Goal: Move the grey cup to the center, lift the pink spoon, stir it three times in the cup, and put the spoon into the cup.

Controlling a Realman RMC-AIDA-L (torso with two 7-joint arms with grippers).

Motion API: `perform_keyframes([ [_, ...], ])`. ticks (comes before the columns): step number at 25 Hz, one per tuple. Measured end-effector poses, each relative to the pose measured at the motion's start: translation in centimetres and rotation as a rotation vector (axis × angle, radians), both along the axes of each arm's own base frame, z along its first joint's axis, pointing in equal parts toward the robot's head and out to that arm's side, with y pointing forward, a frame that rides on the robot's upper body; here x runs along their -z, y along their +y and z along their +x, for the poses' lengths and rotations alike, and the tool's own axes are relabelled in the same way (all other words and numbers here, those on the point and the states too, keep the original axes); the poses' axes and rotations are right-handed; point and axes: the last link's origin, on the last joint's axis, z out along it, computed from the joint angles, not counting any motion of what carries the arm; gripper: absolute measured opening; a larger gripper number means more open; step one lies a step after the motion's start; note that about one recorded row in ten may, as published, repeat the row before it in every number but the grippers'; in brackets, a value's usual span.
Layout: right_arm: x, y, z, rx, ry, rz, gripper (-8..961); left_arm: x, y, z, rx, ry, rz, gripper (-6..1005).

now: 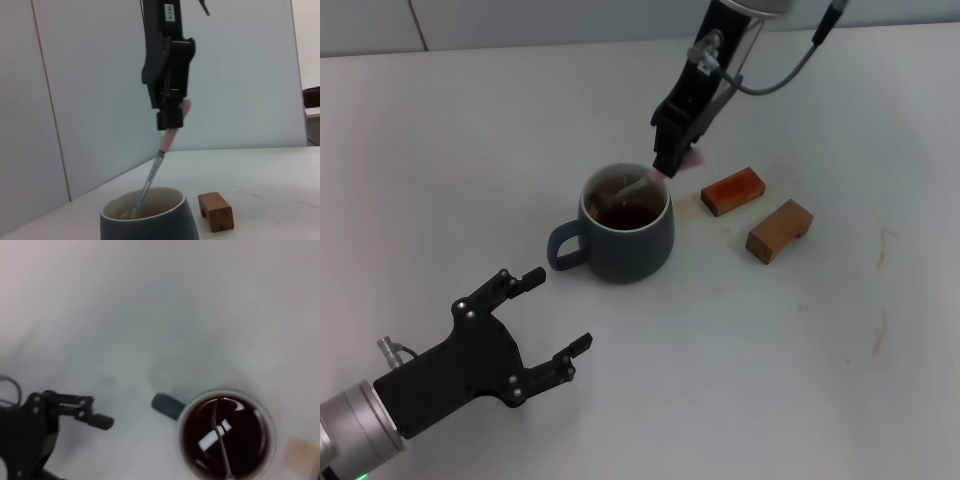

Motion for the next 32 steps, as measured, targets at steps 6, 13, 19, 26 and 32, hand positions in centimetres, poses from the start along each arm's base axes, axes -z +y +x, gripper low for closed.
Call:
perform_keyframes([
  [6, -0.8, 0.4, 0.7, 0.025, -0.02, 0.026, 123, 0.0, 0.0, -0.1, -0.002, 0.001, -0.001, 852],
  [13, -1.1, 0.0, 0.5, 0.018, -0.012, 0.02, 149, -0.1, 0.0, -0.1, -0.003, 0.003, 0.0, 852],
  [19, -2.9, -0.3, 0.7, -0.057, 0.066, 0.129, 226, -0.3, 0.0, -0.3, -0.013, 0.001, 0.01, 852],
  [26, -7.0, -3.6, 5.1, -0.244, 0.358, 0.354, 488, -0.6, 0.3, -0.3, -0.031, -0.016, 0.034, 852],
  [32, -8.4, -9.6, 12.6, -0.372, 0.75, 0.477, 710, -0.8, 0.6, -0.3, -0.041, -0.027, 0.044, 852],
])
